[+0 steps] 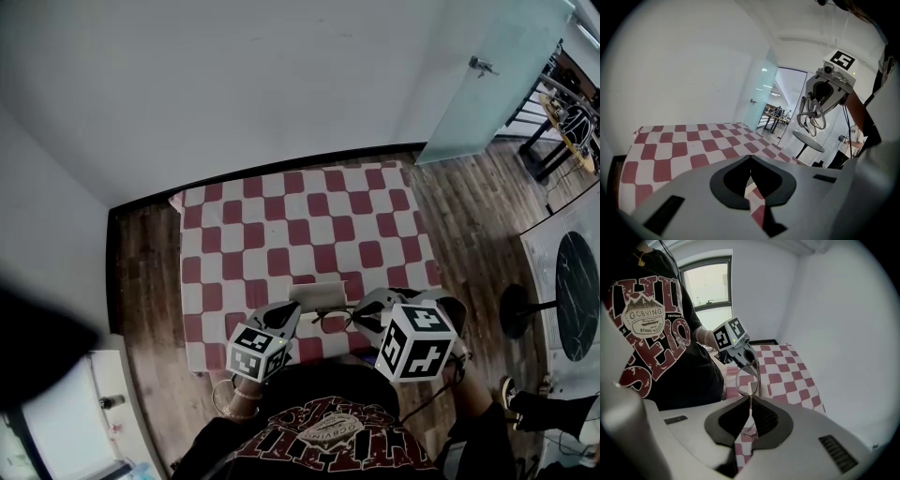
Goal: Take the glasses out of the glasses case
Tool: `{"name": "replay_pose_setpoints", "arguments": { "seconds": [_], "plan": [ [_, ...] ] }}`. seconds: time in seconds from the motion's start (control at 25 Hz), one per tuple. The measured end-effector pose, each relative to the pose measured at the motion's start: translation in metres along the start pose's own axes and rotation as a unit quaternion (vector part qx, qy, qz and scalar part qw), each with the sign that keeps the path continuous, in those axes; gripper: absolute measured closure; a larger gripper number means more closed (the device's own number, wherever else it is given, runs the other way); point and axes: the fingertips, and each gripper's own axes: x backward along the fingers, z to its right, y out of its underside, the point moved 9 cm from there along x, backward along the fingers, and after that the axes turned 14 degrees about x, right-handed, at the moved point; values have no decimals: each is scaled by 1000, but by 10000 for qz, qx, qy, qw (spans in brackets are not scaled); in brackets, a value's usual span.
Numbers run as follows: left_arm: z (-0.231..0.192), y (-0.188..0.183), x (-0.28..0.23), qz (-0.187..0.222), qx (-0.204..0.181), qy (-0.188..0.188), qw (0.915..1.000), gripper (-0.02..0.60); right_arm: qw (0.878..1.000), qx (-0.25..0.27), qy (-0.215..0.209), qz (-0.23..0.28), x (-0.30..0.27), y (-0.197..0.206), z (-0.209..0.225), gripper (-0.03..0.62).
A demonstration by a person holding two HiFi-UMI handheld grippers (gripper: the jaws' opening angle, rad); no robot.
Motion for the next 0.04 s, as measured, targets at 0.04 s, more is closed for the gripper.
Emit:
{"name": "replay_pose_setpoints", "arguments": {
  "seconds": [0.04],
  "plan": [
    [0,0,-1,-14,-5,-1,10000,575,10000,4,-5,-4,0,1,0,563]
  ]
}}
